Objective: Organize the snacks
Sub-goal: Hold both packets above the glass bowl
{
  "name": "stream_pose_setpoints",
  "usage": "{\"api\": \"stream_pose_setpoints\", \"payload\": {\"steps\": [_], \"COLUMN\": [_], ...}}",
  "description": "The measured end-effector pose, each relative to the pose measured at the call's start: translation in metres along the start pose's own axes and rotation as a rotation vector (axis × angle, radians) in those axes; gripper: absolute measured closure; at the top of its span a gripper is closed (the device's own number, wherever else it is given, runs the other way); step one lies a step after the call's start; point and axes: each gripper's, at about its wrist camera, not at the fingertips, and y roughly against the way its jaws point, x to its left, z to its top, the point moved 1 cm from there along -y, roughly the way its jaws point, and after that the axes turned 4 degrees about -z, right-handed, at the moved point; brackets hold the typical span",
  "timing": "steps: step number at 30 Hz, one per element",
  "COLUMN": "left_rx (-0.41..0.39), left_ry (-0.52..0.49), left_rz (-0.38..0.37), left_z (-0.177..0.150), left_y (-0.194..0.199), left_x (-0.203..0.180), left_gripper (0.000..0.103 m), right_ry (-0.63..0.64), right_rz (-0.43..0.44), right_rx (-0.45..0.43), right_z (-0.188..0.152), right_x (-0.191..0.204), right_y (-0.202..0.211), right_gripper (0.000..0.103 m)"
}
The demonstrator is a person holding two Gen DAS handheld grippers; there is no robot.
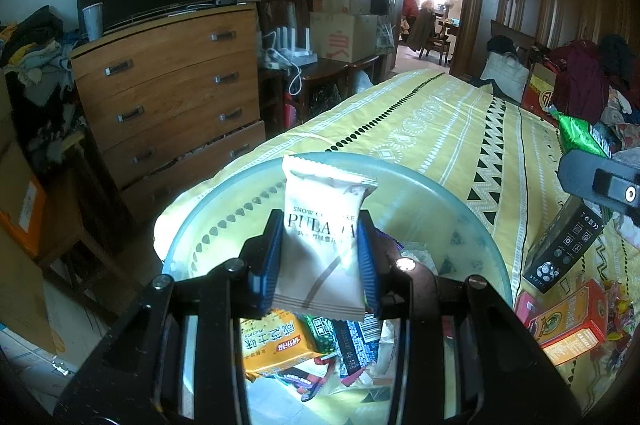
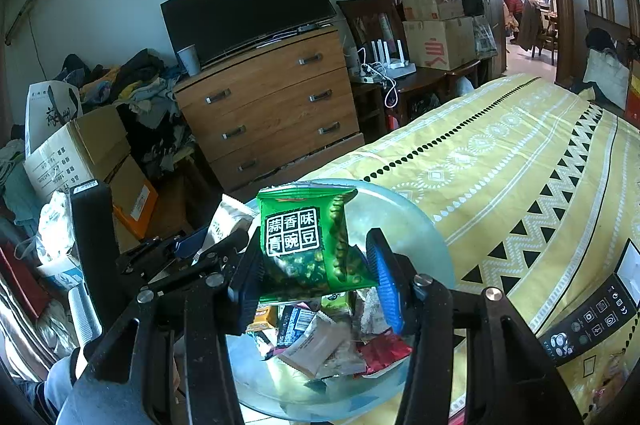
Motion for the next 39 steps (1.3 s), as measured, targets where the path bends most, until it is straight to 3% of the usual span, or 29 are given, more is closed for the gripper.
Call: {"api": "stream_pose_setpoints", "payload": {"steps": [39], "left_rx": [0.015], "left_ry": [0.002], "left_rz": [0.006], "left_z": [-0.0046], "left_y": [-0.0062], "left_x": [0.002], "left_gripper": [0.067], "right_ry": [0.001], "right_rz": [0.007], "right_rx": [0.01], "right_z": [-0.0037], "right_x": [0.0005], "right_y": [-0.0051], "right_gripper": [0.051]}}
